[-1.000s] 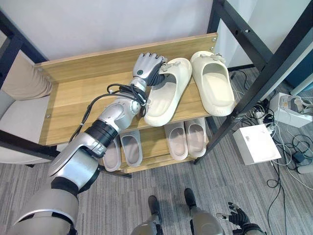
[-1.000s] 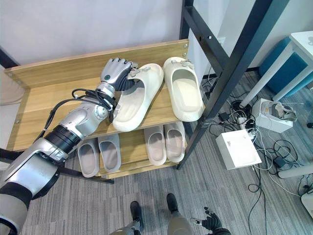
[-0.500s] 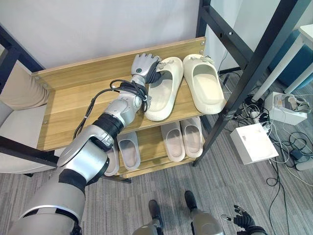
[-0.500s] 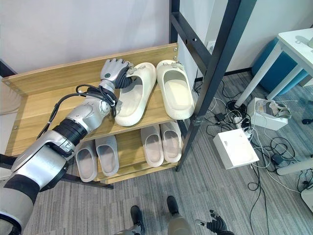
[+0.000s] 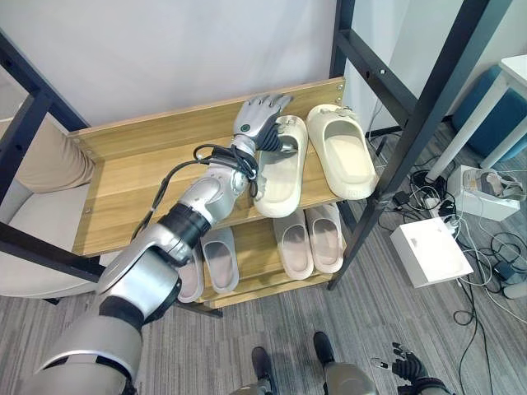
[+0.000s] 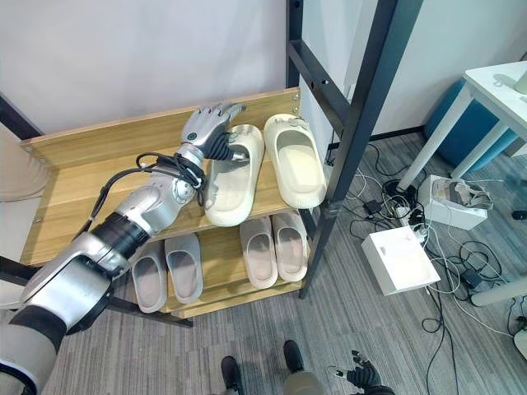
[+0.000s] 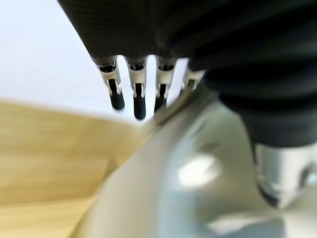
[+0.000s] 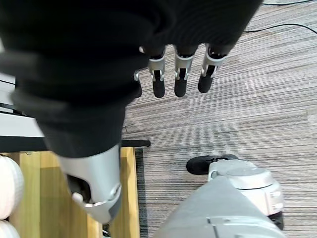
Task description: Arrange the slippers neatly on the shoe rack.
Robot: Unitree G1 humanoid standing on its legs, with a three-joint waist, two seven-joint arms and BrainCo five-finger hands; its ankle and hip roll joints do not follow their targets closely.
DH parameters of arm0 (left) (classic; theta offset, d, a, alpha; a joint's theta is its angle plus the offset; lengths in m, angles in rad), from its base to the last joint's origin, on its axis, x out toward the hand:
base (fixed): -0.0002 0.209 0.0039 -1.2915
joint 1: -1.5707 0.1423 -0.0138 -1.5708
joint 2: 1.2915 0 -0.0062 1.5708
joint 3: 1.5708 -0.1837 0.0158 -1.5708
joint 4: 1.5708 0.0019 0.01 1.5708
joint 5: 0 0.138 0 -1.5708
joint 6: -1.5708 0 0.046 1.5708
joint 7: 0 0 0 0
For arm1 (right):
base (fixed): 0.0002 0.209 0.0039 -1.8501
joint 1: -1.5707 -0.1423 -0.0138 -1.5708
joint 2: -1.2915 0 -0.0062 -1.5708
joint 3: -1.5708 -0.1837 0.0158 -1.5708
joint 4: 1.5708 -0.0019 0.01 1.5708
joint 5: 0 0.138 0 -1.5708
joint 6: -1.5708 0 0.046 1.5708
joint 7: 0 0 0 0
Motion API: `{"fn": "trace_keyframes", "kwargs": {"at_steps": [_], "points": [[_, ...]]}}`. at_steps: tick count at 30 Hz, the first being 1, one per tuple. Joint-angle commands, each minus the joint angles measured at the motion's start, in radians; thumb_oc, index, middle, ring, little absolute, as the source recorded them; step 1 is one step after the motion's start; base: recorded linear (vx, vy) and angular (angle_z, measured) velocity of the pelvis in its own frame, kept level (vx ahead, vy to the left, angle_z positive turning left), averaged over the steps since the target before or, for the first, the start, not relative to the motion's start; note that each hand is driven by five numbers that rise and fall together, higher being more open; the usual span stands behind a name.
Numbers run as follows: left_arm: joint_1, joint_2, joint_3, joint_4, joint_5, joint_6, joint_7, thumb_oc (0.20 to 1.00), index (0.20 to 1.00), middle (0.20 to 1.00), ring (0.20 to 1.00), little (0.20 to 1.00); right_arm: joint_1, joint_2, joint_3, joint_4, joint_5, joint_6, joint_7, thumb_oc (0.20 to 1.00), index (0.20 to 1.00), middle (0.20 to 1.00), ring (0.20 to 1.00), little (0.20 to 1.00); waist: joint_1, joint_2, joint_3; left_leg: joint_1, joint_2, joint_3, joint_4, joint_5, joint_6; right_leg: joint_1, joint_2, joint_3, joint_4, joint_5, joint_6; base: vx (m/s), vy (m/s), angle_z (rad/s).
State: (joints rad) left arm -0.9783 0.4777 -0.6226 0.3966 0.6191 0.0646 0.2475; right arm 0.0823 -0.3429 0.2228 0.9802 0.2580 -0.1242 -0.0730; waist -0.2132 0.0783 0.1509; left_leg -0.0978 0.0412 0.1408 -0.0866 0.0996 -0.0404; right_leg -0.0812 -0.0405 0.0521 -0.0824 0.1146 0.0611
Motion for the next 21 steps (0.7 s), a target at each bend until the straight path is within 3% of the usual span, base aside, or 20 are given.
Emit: {"fn": "trace_keyframes", "kwargs": {"at_steps": [1, 7, 8, 11, 12, 14, 15, 16, 20, 21], "points": [[-0.056, 0.047, 0.097, 0.0, 0.033, -0.018, -0.005, 1.0, 1.0, 1.0, 1.0, 1.0, 0.008, 0.001, -0.027, -0.011, 0.032, -0.007, 0.014, 1.0, 1.0, 1.0, 1.0, 1.0, 0.017, -0.028, 0.004, 0.06, 0.043, -0.048, -0.001, -0.052, -0.067, 0.05, -0.027, -0.029, -0.005, -0.11, 0.058, -0.01, -0.003, 0.06], [0.038, 0.093, 0.199, -0.141, -0.073, -0.056, -0.009, 1.0, 1.0, 1.0, 1.0, 1.0, 0.011, 0.013, -0.029, -0.004, 0.022, 0.005, 0.028, 1.0, 1.0, 1.0, 1.0, 1.0, 0.035, -0.032, -0.002, 0.059, 0.042, -0.054, -0.001, -0.053, -0.067, 0.052, -0.027, -0.035, -0.005, -0.11, 0.056, 0.0, 0.001, 0.04], [0.09, 0.102, 0.244, -0.189, -0.204, -0.103, 0.006, 1.0, 1.0, 1.0, 1.0, 1.0, 0.013, 0.017, -0.031, -0.001, 0.022, 0.007, 0.034, 1.0, 1.0, 1.0, 1.0, 1.0, 0.039, -0.032, -0.003, 0.06, 0.042, -0.055, -0.001, -0.05, -0.068, 0.052, -0.027, -0.037, -0.005, -0.109, 0.055, -0.01, 0.005, 0.05], [0.152, 0.102, 0.29, -0.223, -0.337, -0.14, 0.015, 1.0, 1.0, 1.0, 1.0, 1.0, 0.02, 0.017, -0.029, -0.005, 0.016, 0.008, 0.035, 1.0, 1.0, 1.0, 1.0, 1.0, 0.039, -0.031, -0.004, 0.06, 0.044, -0.054, -0.001, -0.049, -0.068, 0.051, -0.027, -0.038, -0.005, -0.108, 0.054, -0.01, 0.004, 0.03], [0.254, 0.102, 0.339, -0.271, -0.554, -0.204, -0.002, 1.0, 1.0, 1.0, 1.0, 1.0, 0.03, 0.022, -0.034, -0.001, 0.007, 0.009, 0.036, 1.0, 1.0, 1.0, 1.0, 1.0, 0.043, -0.032, -0.004, 0.061, 0.045, -0.054, -0.001, -0.047, -0.066, 0.051, -0.028, -0.038, -0.005, -0.104, 0.052, 0.0, 0.0, 0.0], [0.361, 0.065, 0.377, -0.3, -0.814, -0.243, -0.022, 1.0, 1.0, 1.0, 1.0, 1.0, 0.045, 0.023, -0.035, -0.012, -0.001, 0.011, 0.03, 1.0, 1.0, 1.0, 1.0, 1.0, 0.042, -0.031, -0.007, 0.063, 0.045, -0.053, -0.001, -0.045, -0.065, 0.051, -0.028, -0.036, -0.005, -0.103, 0.051, 0.0, 0.0, 0.0], [0.364, 0.066, 0.379, -0.302, -0.816, -0.242, -0.024, 1.0, 1.0, 1.0, 1.0, 1.0, 0.047, 0.022, -0.034, -0.012, -0.001, 0.011, 0.03, 1.0, 1.0, 1.0, 1.0, 1.0, 0.041, -0.03, -0.009, 0.063, 0.045, -0.052, -0.001, -0.046, -0.065, 0.051, -0.027, -0.036, -0.005, -0.103, 0.051, 0.0, 0.0, 0.0], [0.43, 0.033, 0.371, -0.339, -1.058, -0.266, -0.064, 1.0, 1.0, 1.0, 1.0, 1.0, 0.054, 0.019, -0.044, -0.009, -0.01, 0.014, 0.024, 1.0, 1.0, 1.0, 1.0, 1.0, 0.041, -0.03, -0.008, 0.061, 0.045, -0.053, -0.001, -0.043, -0.063, 0.05, -0.026, -0.035, -0.005, -0.101, 0.051, 0.0, 0.009, 0.04], [0.511, 0.043, 0.311, -0.421, -1.328, -0.238, -0.099, 1.0, 1.0, 1.0, 1.0, 1.0, 0.07, 0.008, -0.043, -0.017, -0.018, 0.024, 0.01, 1.0, 1.0, 1.0, 1.0, 1.0, 0.036, -0.022, -0.009, 0.065, 0.045, -0.051, -0.001, -0.042, -0.063, 0.052, -0.025, -0.03, -0.005, -0.103, 0.051, 0.0, 0.009, 0.03], [0.511, 0.044, 0.311, -0.42, -1.329, -0.238, -0.099, 1.0, 1.0, 1.0, 1.0, 1.0, 0.07, 0.008, -0.043, -0.017, -0.018, 0.024, 0.01, 1.0, 1.0, 1.0, 1.0, 1.0, 0.037, -0.022, -0.009, 0.065, 0.045, -0.051, -0.001, -0.042, -0.063, 0.052, -0.025, -0.03, -0.005, -0.103, 0.051, 0.0, 0.0, 0.0]]}}
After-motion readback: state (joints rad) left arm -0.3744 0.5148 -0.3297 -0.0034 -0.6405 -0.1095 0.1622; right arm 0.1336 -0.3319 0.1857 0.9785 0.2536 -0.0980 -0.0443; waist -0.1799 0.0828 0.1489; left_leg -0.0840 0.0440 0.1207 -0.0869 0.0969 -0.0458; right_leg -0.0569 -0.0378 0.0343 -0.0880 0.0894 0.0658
